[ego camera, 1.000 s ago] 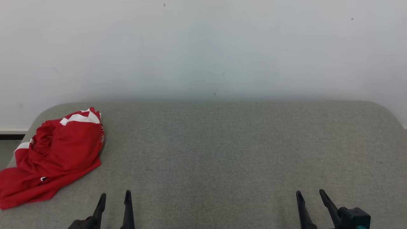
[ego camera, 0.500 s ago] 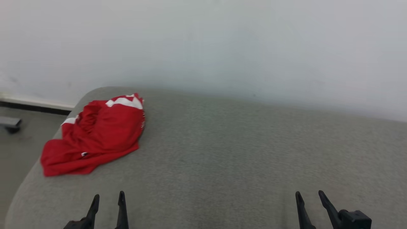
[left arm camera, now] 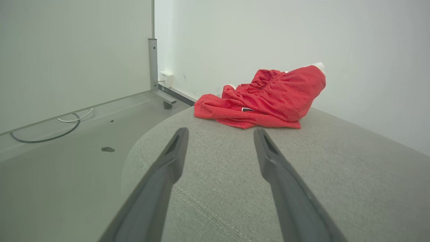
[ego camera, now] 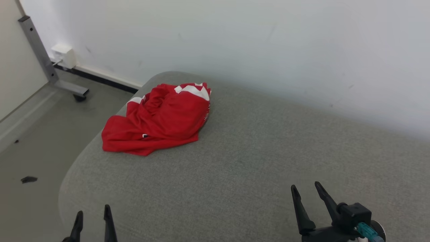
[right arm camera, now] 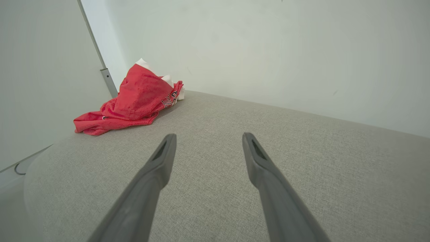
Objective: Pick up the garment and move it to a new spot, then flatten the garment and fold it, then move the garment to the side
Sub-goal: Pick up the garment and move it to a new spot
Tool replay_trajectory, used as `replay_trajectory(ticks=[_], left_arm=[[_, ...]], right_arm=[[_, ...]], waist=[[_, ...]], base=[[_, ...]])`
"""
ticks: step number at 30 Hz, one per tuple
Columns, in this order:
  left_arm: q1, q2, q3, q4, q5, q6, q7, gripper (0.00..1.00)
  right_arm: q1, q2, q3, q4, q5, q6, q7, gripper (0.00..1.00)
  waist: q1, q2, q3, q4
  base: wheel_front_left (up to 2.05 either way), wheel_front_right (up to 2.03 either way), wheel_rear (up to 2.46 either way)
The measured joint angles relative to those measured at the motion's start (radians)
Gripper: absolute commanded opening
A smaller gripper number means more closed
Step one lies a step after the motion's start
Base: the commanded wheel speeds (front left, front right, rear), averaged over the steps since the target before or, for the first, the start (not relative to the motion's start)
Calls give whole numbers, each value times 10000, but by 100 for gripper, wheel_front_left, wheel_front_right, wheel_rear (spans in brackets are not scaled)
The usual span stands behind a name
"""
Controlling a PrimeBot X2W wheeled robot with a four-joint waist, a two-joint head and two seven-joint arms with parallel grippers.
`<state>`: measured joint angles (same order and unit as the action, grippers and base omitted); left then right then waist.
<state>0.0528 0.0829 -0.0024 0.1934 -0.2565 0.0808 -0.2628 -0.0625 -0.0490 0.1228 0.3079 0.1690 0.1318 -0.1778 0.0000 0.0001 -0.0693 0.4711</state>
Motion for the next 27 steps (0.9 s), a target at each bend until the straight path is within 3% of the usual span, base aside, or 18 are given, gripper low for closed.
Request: replay_trajectory(ticks=[14, 18, 24, 27], left_arm=[[360, -69, 468, -336, -92, 142, -12, 100], [-169, 150, 479, 288, -240, -117, 142, 100], [-2309, 347, 132, 1475, -558, -729, 1080, 100], [-3301, 414, 433, 2182, -1143, -907, 1453, 100]], right_arm=[[-421, -2, 278, 537, -8, 0, -159, 100], [-316, -2, 113, 541, -21, 0, -186, 100], [225, -2, -249, 332, -111, 0, -259, 100], [391, -12, -115, -12, -182, 0, -136, 100]], waist=[[1, 0, 497, 414], [1, 0, 498, 397], [1, 0, 598, 425], [1, 1, 624, 388]], base=[[0, 0, 0], [0, 0, 0], [0, 0, 0], [0, 0, 0]])
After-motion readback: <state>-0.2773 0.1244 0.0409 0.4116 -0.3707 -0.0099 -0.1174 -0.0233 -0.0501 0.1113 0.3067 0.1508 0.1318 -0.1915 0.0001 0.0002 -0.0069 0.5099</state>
